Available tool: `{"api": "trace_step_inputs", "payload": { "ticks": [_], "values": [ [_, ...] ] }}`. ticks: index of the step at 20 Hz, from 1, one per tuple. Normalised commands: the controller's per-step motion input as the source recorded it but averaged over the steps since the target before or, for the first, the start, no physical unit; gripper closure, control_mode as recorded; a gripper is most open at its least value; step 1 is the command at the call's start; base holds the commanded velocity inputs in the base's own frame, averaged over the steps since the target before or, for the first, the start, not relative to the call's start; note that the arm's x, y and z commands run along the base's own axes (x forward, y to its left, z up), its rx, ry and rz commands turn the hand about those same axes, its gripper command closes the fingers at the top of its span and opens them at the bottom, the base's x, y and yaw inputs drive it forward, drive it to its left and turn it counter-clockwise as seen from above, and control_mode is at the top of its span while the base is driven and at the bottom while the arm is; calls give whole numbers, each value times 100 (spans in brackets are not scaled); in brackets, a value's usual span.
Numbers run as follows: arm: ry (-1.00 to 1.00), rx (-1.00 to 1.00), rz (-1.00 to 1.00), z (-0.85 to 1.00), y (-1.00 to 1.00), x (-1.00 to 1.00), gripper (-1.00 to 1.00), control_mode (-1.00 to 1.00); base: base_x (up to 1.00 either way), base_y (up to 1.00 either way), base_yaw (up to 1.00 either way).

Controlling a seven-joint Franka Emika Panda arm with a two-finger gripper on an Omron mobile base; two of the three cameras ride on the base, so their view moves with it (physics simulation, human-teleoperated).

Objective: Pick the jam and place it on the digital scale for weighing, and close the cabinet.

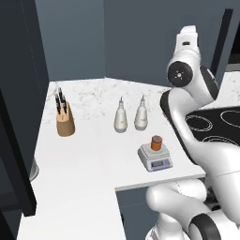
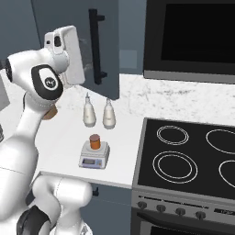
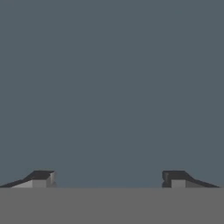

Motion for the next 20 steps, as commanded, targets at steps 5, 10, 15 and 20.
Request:
{"api": "trace_step_inputs", "payload": {
  "ticks": [5, 10, 15, 20],
  "values": [
    [20, 3, 0, -1, -52, 56, -100, -100, 0, 0, 0],
    [21, 1, 0, -22, -58, 67, -100, -100, 0, 0, 0],
    [21, 0, 0, -44, -57, 86, -100, -100, 0, 0, 0],
    [14, 2, 7, -48, -73, 96, -100, -100, 0, 0, 0]
  ]
}}
